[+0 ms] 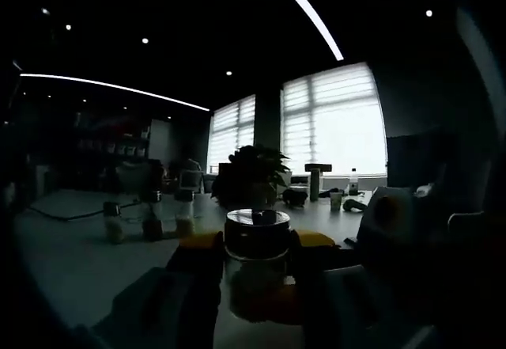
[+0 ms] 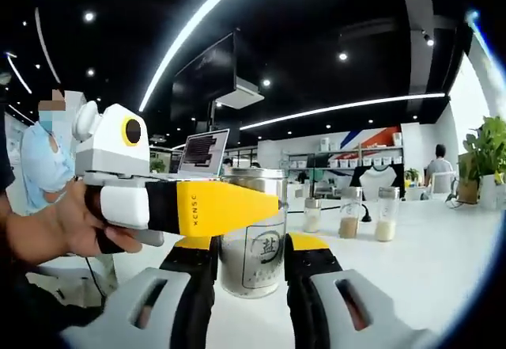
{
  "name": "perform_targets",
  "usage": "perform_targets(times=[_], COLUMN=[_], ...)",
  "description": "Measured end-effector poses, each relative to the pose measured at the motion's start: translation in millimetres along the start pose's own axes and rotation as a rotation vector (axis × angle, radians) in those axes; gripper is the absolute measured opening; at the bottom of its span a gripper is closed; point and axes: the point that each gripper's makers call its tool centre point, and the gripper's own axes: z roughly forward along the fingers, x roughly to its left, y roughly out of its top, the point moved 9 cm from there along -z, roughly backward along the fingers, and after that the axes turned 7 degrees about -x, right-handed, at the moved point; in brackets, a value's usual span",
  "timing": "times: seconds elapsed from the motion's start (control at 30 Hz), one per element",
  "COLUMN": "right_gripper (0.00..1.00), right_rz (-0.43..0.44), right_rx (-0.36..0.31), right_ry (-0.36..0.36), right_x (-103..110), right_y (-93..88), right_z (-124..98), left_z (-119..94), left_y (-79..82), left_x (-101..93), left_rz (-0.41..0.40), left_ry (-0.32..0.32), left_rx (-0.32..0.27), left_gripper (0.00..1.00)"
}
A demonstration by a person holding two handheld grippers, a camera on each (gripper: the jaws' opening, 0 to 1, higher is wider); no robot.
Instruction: Rotate the seasoning bottle until the label or dispensing opening points toward the visible target arrow and the bottle remains upright within the marked orientation range
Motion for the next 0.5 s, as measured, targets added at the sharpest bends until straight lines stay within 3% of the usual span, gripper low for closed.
perform_targets(times=[0.27,0.4,0.5], right_gripper=[0.31,0.30,0.30], right_rz=[0.035,0.074,0.077], right_rx=[0.012,0.004,0.001], right_ry=[0.086,0.143,0.164], right_x=[-5.3,-8.0,-8.4], right_y=[0.2,2.7,3.2], right_z=[-4.6,-7.6,-9.1], left_z=[0.9,-0.2,-0.9], left_y=[-4.1,-2.0,0.5], left_x=[5.0,7.1,10.0], left_rz=[-0.028,-0.128,-0.146], left_ry=[-0.063,-0.136,-0.159], left_rx=[0.041,0.032,0.017], left_gripper=[0.35,0.35,0.35])
